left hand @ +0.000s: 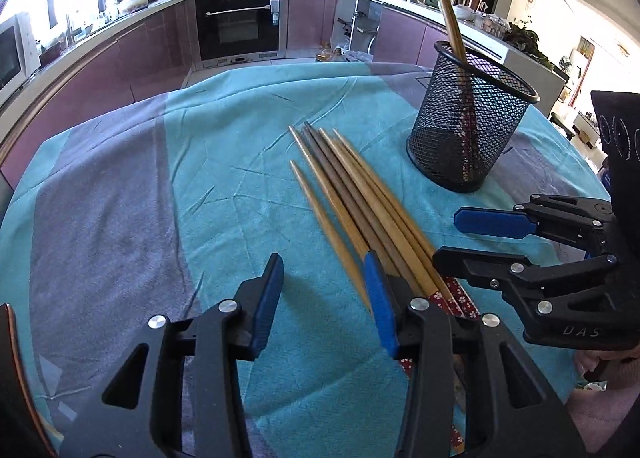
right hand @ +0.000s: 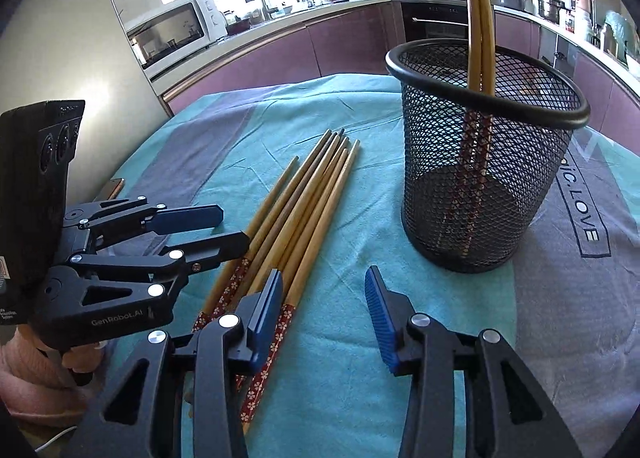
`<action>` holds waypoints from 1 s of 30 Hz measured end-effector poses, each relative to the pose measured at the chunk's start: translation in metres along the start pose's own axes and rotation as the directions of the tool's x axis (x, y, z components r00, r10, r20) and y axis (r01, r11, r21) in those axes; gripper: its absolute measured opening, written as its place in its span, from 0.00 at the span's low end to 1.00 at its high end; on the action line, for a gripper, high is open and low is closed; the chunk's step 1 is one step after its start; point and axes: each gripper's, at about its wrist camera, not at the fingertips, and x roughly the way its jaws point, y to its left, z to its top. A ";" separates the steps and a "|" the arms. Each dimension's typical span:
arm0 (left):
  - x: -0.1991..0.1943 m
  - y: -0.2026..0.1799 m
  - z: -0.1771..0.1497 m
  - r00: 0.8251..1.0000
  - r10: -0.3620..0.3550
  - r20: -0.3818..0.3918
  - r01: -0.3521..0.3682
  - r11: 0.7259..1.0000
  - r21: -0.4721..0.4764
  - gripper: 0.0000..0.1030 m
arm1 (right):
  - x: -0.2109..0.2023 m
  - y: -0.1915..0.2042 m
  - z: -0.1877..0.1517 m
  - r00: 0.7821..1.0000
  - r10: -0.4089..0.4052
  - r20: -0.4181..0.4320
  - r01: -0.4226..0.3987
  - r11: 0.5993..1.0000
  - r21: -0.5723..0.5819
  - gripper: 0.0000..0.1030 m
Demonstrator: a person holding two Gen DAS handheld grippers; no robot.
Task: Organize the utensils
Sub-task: 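Open both tools to release the chopsticks and move back to the row, then grasp a chopstick with the left tool while the right tool grasps another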
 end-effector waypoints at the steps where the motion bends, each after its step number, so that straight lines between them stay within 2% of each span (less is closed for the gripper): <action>1: 0.000 0.001 -0.001 1.000 -0.004 -0.001 0.004 1.000 -0.003 0.40 | 0.001 0.000 0.001 1.000 -0.003 0.000 0.003 1.000 -0.001 0.38; 7: 0.003 0.001 -0.003 1.000 -0.006 -0.013 0.006 1.000 0.007 0.37 | 0.001 0.001 -0.001 0.999 -0.039 -0.003 0.039 0.999 -0.010 0.35; 12: 0.005 0.001 -0.001 1.000 0.001 -0.022 -0.001 1.000 0.006 0.38 | 0.002 0.004 -0.001 0.997 -0.077 -0.007 0.076 0.996 -0.037 0.35; 19: 0.014 -0.001 0.005 1.000 0.018 -0.022 -0.018 1.000 0.004 0.33 | 0.013 0.009 0.007 0.992 -0.125 -0.002 0.124 0.990 -0.064 0.31; 25: 0.017 0.004 0.009 1.000 0.022 -0.021 -0.023 0.999 -0.030 0.25 | 0.015 0.006 0.010 0.993 -0.118 -0.003 0.118 0.992 -0.039 0.20; 27: 0.017 0.005 0.009 1.000 0.025 -0.018 -0.026 0.999 -0.043 0.22 | 0.015 0.003 0.011 0.994 -0.113 -0.002 0.113 0.993 -0.020 0.11; 30: 0.018 0.009 0.008 1.000 0.023 -0.017 -0.024 0.997 -0.070 0.17 | 0.014 -0.004 0.010 0.996 -0.093 -0.001 0.093 0.996 0.015 0.07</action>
